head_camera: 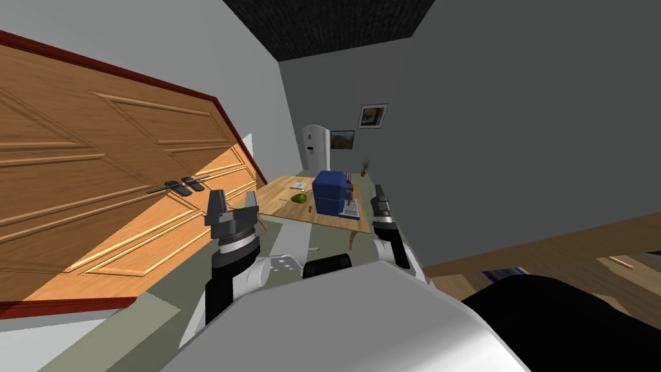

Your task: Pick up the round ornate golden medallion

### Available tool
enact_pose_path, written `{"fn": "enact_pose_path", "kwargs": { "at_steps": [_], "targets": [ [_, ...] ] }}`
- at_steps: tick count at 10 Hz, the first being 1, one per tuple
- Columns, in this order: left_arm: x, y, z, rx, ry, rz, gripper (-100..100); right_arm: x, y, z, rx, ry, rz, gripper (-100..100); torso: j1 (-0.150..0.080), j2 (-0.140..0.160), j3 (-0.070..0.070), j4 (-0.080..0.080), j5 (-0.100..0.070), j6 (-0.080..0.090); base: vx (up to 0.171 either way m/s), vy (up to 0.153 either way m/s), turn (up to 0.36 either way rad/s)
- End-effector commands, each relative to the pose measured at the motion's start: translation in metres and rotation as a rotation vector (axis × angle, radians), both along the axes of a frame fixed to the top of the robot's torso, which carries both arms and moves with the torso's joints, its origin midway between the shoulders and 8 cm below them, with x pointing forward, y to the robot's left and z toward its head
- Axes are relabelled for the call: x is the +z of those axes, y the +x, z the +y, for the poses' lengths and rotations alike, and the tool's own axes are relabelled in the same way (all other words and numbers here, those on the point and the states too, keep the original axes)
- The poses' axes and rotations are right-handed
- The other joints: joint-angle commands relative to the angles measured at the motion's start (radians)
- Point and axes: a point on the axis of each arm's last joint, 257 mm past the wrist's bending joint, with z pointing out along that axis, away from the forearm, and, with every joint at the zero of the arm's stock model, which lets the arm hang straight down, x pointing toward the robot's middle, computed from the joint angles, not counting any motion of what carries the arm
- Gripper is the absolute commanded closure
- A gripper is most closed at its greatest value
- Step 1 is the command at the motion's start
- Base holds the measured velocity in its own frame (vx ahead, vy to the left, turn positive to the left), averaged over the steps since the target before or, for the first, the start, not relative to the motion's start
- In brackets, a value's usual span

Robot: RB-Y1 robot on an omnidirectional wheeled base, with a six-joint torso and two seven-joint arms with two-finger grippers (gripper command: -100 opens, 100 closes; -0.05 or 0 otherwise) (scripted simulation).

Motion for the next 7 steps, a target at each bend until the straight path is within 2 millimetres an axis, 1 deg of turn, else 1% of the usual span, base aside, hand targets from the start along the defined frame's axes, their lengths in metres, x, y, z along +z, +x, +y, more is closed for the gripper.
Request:
{"fn": "enact_pose_path", "kwargs": {
  "at_steps": [1,4,5,6,7],
  "targets": [
    [-0.013,0.016,-0.007,-0.018,0.037,0.045,-100,0.000,0.000,0.000,0.000,0.000,0.000,0,0.000,0.000,0.000,0.000,0.000,0.000,0.007,0.039,-0.064],
    [-0.038,0.049,-0.019,-0.035,0.090,0.132,-100,0.000,0.000,0.000,0.000,0.000,0.000,0,0.006,-0.001,0.000,0.000,0.001,0.000,0.005,0.085,-0.092],
    [-0.049,0.061,-0.024,-0.037,0.109,0.169,-100,0.000,0.000,0.000,0.000,0.000,0.000,0,0.007,-0.001,-0.001,0.000,0.001,0.000,0.001,0.097,-0.123],
    [-0.055,0.065,-0.023,-0.037,0.108,0.183,-100,0.000,0.000,0.000,0.000,0.000,0.000,0,0.006,-0.001,-0.001,0.000,0.002,0.000,-0.022,0.012,-0.074],
    [-0.069,0.081,-0.028,-0.039,0.128,0.226,-100,0.000,0.000,0.000,0.000,0.000,0.000,0,0.002,0.000,0.000,0.000,0.001,0.000,-0.021,0.016,-0.071]
  ]
}}
